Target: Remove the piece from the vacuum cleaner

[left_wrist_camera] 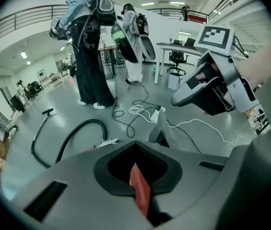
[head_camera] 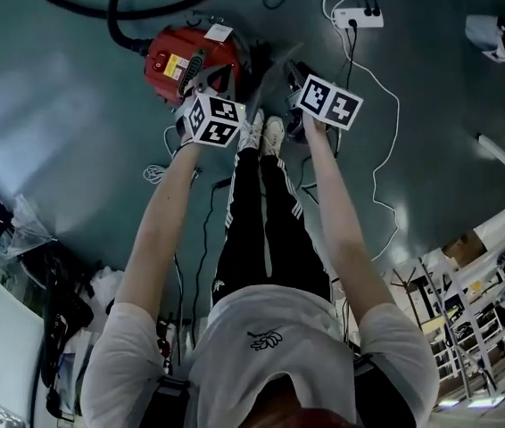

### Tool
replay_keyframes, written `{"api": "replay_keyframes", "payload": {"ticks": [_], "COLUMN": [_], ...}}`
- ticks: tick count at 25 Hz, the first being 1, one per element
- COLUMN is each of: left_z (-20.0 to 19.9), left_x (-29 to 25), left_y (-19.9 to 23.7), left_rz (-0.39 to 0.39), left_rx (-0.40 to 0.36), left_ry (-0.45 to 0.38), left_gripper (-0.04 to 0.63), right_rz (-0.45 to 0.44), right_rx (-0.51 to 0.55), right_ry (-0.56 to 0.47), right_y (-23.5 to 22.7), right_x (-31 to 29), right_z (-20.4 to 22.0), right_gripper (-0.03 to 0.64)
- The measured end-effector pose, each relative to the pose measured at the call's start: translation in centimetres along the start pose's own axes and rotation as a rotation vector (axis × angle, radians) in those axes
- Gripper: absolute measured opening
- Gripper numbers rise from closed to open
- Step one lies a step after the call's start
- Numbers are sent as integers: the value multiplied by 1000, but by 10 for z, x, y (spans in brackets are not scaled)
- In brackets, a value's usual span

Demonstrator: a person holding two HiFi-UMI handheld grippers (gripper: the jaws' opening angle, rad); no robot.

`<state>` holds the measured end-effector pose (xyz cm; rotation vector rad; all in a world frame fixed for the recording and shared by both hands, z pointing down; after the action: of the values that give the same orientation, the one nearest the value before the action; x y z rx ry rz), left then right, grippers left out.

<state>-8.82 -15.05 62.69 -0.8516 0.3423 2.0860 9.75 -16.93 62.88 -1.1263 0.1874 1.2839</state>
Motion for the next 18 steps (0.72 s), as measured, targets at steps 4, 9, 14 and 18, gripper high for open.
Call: {"api": "replay_keyframes", "payload": {"ticks": [4,9,14,18], "left_z": [22,36,37,38], "left_x": [-25,-30,-29,-29], "left_y": [-6,-8,-7,-8], "left_rz": [53,49,66,47], "left_rx": [-45,-8,24,20], "left_ry": [68,57,33,15], "left_gripper": [3,3,3,3], "right_rz": [63,124,221,275], "right_rx": [-140,-120,-71,-90], "right_ry": [28,89,119,137], "right_y": [-26,-36,-41,-54], "right_x": [-35,-67,-83,-81], "right_z": [13,23,27,35], "right_gripper": [114,114,114,114]}}
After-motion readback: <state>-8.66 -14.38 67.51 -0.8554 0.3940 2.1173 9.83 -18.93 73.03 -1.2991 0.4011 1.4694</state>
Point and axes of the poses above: the fingertips, and each gripper's own axes: x backward along the fingers, y to its left, z out of its underside, the point moved 6 cm from there along x, backward along the fingers, and after that the axes turned 13 degrees about -y, right-handed, at the moved point
